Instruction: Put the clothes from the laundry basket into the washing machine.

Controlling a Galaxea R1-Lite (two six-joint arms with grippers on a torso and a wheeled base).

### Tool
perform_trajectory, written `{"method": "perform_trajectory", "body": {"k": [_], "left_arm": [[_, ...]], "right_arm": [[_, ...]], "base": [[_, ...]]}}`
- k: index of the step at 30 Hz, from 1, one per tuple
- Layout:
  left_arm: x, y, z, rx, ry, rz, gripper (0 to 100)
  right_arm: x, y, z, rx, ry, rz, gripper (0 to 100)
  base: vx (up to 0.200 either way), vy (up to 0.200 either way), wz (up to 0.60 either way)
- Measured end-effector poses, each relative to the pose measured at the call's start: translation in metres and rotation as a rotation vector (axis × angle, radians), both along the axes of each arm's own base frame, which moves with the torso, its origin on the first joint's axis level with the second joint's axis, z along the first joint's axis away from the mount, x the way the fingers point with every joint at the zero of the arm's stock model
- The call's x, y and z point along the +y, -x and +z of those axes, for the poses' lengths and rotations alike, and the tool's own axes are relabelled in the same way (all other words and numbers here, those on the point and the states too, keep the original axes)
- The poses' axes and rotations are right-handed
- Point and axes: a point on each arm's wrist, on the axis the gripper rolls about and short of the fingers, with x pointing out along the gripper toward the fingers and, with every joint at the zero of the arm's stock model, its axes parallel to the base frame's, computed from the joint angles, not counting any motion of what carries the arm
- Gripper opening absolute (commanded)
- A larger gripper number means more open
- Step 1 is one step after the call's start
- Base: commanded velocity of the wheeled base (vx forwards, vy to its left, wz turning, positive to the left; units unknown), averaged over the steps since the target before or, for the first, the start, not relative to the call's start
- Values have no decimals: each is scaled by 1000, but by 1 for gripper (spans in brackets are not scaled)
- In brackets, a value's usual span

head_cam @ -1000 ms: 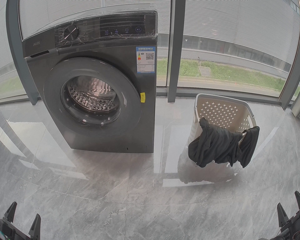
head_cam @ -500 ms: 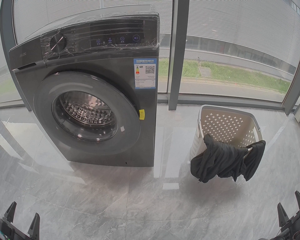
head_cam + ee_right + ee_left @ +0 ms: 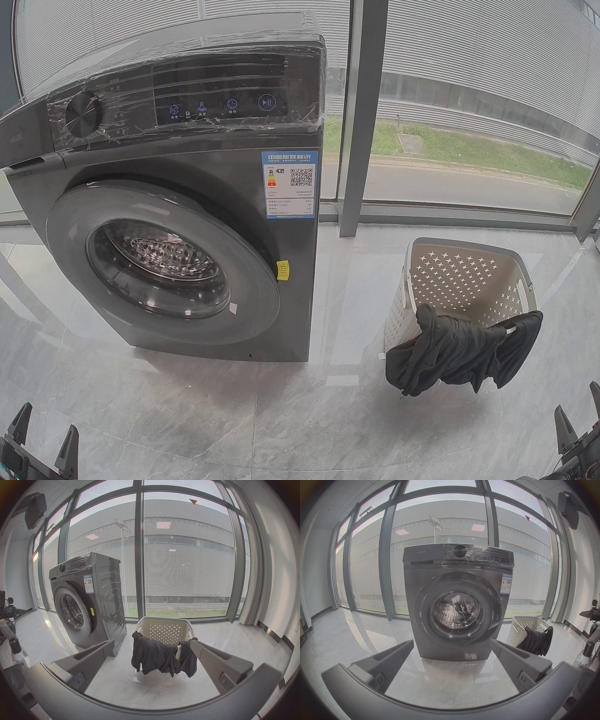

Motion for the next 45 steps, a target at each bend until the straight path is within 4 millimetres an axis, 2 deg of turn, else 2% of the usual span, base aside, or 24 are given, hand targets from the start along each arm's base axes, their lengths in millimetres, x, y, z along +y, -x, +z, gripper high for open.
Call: {"method": "perform_trajectory", "body": {"k": [45], "left_arm": [[0,0,0,0,1,6,100]], "right_arm": [[0,0,0,0,-2,-3,100]], "base": [[0,-200,0]]}}
